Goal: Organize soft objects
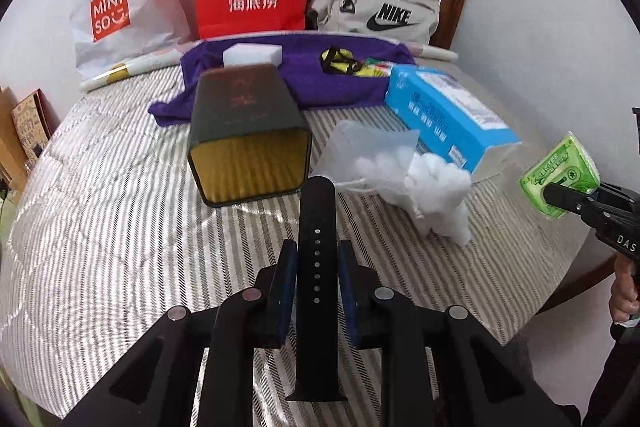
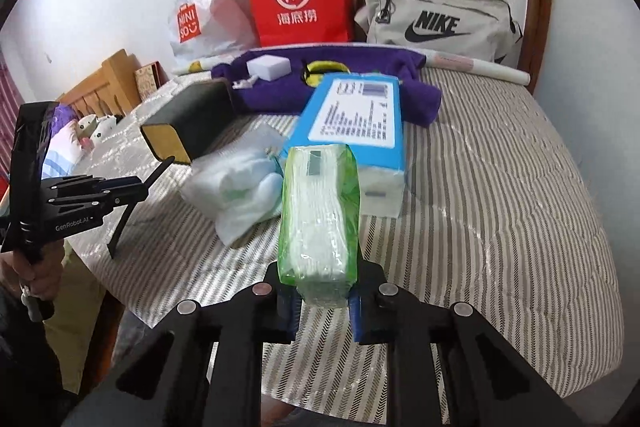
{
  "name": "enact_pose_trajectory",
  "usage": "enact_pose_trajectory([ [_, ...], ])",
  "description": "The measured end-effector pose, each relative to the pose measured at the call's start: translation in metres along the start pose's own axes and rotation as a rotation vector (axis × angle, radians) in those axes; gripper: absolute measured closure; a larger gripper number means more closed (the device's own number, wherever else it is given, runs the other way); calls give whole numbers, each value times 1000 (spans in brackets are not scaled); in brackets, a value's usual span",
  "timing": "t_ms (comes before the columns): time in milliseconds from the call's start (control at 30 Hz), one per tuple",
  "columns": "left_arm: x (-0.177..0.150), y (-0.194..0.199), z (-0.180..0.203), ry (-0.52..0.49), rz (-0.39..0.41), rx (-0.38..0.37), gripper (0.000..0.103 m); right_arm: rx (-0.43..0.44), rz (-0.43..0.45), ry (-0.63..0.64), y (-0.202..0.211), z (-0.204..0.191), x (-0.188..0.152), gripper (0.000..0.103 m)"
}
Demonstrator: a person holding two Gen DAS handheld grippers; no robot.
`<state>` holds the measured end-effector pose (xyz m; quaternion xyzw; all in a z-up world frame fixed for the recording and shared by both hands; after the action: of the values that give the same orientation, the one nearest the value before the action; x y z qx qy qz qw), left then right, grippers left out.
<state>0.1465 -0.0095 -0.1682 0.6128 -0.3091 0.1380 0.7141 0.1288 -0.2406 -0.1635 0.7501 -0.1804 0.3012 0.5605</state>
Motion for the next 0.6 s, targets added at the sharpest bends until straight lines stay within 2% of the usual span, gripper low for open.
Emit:
enact_pose_trajectory([
  [233, 20, 19, -1, 11, 49, -2, 83, 20, 37, 8, 14, -7, 16, 85],
  [600, 57, 29, -18, 48, 76, 15, 83, 45, 76, 5, 16, -3, 54, 85],
])
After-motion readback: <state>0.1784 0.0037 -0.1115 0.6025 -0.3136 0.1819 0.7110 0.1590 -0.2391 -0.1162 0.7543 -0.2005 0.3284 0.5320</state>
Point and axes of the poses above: each gripper's, at about its wrist camera, not at the fingertips, and y roughly against the way its jaws point, z to its right, x to its top, the point moved 5 cm from there along -y, roughly the way its jaws point, and after that the axes turned 3 degrees about -y, right-handed, at the moved point
